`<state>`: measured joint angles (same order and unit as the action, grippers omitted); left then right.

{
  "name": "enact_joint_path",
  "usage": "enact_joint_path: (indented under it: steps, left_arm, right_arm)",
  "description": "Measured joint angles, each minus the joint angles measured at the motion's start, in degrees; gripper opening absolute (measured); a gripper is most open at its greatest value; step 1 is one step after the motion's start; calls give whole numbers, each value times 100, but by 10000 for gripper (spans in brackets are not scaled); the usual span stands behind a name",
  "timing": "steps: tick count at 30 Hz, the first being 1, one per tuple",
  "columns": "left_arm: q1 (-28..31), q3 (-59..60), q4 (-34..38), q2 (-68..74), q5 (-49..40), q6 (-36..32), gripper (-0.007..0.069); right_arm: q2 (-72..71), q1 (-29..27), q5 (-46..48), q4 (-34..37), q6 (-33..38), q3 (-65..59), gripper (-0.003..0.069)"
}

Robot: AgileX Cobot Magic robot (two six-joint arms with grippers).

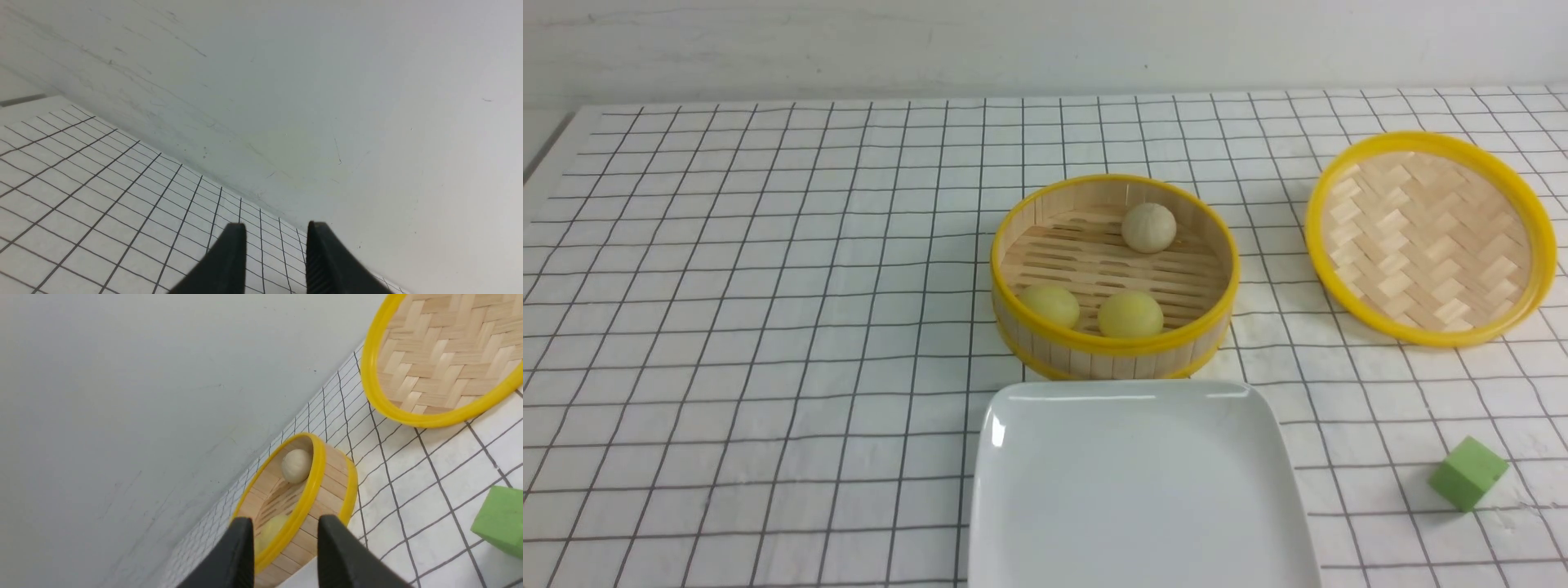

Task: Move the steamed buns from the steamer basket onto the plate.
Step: Use the right arm to grab the steamed stuffed bun that is closest to it

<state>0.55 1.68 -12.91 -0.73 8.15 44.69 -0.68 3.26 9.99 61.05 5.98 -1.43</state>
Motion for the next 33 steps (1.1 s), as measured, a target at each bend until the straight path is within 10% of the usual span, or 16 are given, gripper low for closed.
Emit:
enact_joint_path:
  steps: [22, 33]
  left_arm:
    - [0, -94, -474, 0, 1754, 1465, 241]
    - [0, -2267, -2991, 1215, -460, 1501, 241]
  right_arm:
    - [619, 0, 1306, -259, 2746, 1530, 242]
    - [3307, 0, 2519, -1115, 3571, 3947, 242]
